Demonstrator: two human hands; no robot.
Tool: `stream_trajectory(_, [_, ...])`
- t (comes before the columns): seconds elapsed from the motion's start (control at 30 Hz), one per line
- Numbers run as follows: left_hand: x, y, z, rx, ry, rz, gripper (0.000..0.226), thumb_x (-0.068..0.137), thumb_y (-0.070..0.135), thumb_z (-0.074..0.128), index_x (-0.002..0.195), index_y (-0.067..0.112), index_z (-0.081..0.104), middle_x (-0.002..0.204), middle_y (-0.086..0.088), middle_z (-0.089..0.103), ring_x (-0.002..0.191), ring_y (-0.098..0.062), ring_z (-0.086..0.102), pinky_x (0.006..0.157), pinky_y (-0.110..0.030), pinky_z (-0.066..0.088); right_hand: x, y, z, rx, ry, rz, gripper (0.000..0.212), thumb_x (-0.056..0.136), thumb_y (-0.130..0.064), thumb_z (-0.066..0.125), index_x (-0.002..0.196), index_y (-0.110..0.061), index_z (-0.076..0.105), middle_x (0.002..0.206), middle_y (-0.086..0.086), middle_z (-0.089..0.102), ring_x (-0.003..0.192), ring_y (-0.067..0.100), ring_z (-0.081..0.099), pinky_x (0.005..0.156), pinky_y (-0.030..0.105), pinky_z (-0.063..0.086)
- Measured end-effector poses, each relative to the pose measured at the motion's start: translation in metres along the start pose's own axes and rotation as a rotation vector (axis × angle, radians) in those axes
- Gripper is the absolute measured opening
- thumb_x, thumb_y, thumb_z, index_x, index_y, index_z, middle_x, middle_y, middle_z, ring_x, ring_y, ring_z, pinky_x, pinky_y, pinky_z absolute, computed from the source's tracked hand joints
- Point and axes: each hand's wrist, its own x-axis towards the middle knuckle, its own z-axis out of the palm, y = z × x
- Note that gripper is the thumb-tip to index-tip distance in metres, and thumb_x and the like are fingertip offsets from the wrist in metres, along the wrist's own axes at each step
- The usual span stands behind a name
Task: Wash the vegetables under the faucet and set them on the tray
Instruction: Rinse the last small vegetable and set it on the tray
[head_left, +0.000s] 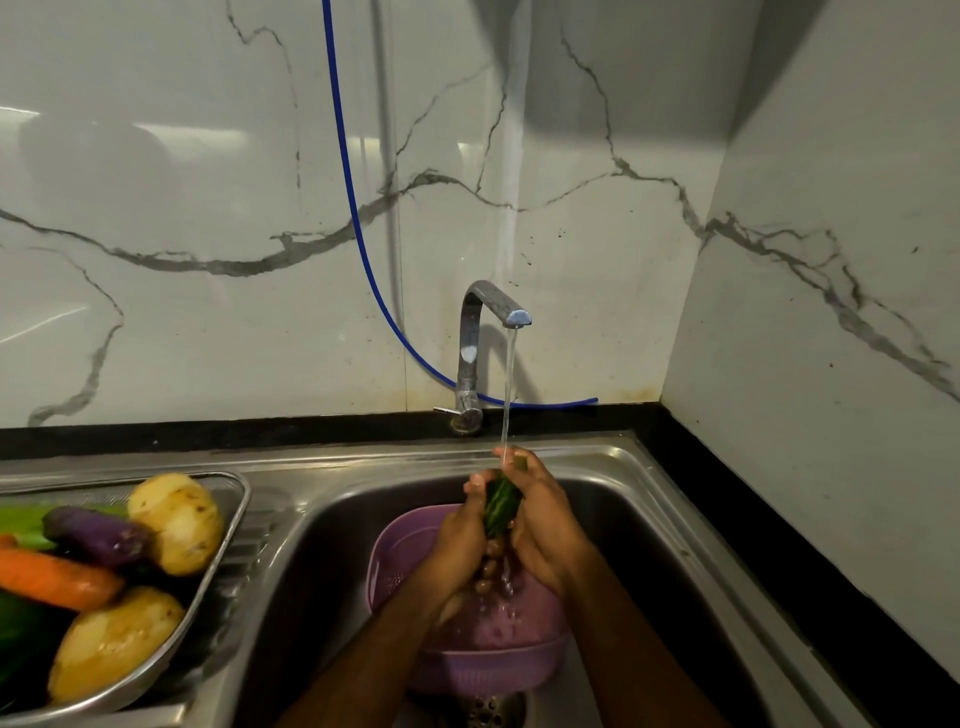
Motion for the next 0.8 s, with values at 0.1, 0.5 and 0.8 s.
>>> stream_trajectory(0.1, [0.013,-0.004,-0.018,-0.176,-0.135,-0.142,0.071,0.093,0.075,0.024,0.067,0.016,0.056,0.050,0.001,0.032,0.038,-0.010,0.023,0.042,-0.019,0.015,-0.002,0.002,0.003,-0.031,-0.078,0.017,0.030,0.109,-0.026,0.044,0.128,-0.011,0.061,0.108,0.019,0.072,0.092,0.031,0.069,0.071,0.035,0.058])
stream_trajectory(0.5, [0.016,-0.017,-0.030,0.065,-0.041,0.262,0.024,0.092,0.019,0.068,0.104,-0.002,0.064,0.078,-0.017,0.062,0.060,-0.019,0.052,0.052,-0.025,0.041,0.009,0.007,0.007,-0.213,0.071,-0.140,0.016,0.106,-0.028,0.055,0.102,-0.017,0.066,0.102,0.017,0.074,0.096,0.032,0.070,0.086,0.047,0.060])
stream_trajectory(0.8, [0.014,-0.001,-0.028,-0.205,-0.219,-0.088,0.058,0.101,0.060,0.032,0.082,0.012,0.060,0.056,0.003,0.029,0.041,-0.007,0.024,0.041,-0.021,0.015,0.003,0.003,-0.006,-0.114,-0.034,0.086,0.031,0.107,-0.036,0.048,0.126,-0.018,0.063,0.084,0.006,0.068,0.062,0.013,0.054,0.065,0.033,0.047])
